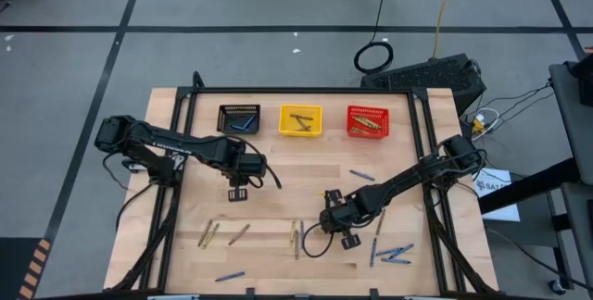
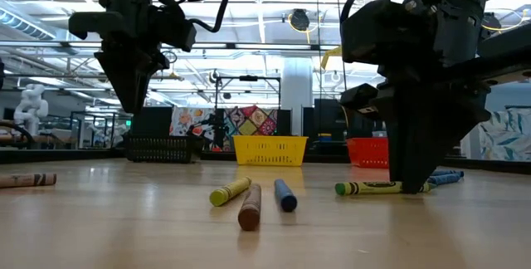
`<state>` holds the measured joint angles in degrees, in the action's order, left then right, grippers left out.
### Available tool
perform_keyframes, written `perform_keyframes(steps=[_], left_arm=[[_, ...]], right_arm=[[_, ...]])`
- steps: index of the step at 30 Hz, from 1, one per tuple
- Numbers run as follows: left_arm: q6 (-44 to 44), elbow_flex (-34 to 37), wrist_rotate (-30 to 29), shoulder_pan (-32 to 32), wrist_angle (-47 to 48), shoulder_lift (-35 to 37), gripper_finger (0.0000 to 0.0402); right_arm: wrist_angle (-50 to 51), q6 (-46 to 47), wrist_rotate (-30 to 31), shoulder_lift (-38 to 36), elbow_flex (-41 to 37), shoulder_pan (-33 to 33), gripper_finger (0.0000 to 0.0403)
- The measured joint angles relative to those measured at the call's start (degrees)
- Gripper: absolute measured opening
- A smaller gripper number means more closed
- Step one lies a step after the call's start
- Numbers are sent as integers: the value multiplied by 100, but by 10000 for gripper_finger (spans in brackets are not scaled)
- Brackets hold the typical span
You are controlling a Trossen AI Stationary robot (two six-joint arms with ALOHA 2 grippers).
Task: Sort crayons
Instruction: Put the right green crayon into the red bin
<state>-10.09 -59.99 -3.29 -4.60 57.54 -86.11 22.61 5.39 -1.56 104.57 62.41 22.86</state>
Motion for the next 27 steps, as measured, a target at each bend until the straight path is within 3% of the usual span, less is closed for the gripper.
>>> perform_keyframes(steps=[11, 20, 27], left_arm=[[33, 0, -2, 2, 0, 0, 80], [-5, 0, 1, 33, -8, -2, 80], [-17, 0, 554, 98, 0, -2, 80]], right_arm=[[59, 151, 39, -410, -9, 1, 0], [41, 334, 628, -691, -9, -34, 0], [42, 312, 735, -723, -9, -36, 0]])
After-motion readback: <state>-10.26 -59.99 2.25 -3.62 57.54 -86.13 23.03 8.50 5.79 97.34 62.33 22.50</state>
